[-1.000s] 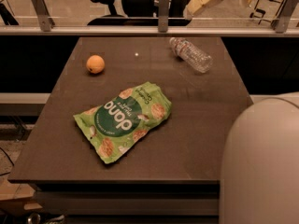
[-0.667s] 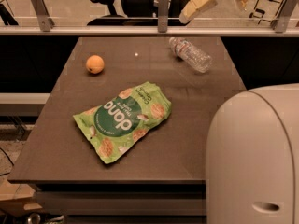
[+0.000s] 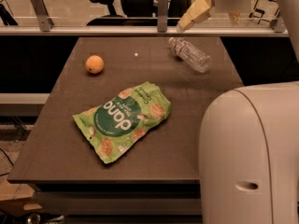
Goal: Pick water bottle
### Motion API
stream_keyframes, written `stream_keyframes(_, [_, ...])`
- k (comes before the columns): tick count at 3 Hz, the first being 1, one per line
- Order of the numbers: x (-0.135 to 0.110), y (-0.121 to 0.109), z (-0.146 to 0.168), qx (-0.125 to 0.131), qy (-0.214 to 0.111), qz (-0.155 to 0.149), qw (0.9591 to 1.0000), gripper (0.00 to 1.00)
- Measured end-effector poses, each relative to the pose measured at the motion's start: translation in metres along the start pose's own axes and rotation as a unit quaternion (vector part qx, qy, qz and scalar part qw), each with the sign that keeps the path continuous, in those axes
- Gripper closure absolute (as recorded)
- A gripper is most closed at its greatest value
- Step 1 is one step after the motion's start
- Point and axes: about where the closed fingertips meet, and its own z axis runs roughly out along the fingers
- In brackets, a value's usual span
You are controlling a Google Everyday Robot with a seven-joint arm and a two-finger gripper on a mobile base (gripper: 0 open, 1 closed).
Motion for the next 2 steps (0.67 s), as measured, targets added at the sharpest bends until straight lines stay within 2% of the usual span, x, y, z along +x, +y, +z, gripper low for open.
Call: stream_keyframes(2, [0.001,0.02,0.031,-0.049,0.018,-0.01,0.9986,0.0])
